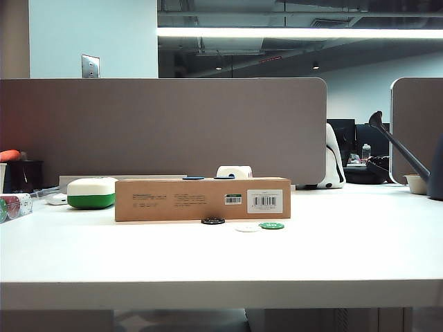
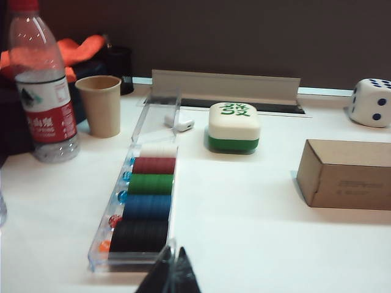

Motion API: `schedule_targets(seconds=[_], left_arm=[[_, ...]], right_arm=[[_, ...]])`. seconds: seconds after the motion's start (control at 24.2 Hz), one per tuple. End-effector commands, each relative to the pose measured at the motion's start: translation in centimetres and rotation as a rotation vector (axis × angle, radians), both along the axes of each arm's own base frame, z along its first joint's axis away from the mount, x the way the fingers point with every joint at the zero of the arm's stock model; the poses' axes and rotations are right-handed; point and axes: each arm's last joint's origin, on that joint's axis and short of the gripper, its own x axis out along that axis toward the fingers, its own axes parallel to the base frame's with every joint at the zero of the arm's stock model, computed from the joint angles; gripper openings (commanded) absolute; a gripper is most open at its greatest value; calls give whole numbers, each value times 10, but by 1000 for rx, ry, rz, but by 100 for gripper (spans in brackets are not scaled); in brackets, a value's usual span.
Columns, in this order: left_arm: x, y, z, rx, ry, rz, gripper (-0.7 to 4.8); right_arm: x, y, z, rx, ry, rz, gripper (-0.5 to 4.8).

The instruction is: Push the chip, whose value equals the sum of all the chip values on the rectangular box, forward next to the box.

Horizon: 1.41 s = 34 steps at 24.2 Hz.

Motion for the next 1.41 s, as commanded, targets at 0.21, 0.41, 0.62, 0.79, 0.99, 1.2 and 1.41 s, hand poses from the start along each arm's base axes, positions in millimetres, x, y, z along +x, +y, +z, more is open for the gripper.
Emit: schedule_targets(seconds=[0.21, 0.41, 0.62, 0.79, 0.99, 1.2, 1.41], left_arm=[[0, -1, 6, 22, -55, -48, -5], [0, -1, 6, 31, -53, -48, -5], [0, -1, 6, 76, -47, -48, -5], [0, -1, 6, 74, -47, -47, -5], [0, -1, 6, 74, -48, -47, -5], [0, -1, 6, 67, -50, -47, -5], [0, -1, 6, 67, -48, -48, -5]], right_arm=[[0, 0, 0, 2, -11, 0, -1], [0, 0, 0, 2, -11, 0, -1], [0, 0, 0, 2, -11, 0, -1], [0, 0, 0, 2, -11, 0, -1], [0, 0, 0, 1, -11, 0, -1], [0, 0, 0, 1, -11, 0, -1], [0, 0, 0, 2, -11, 0, -1]])
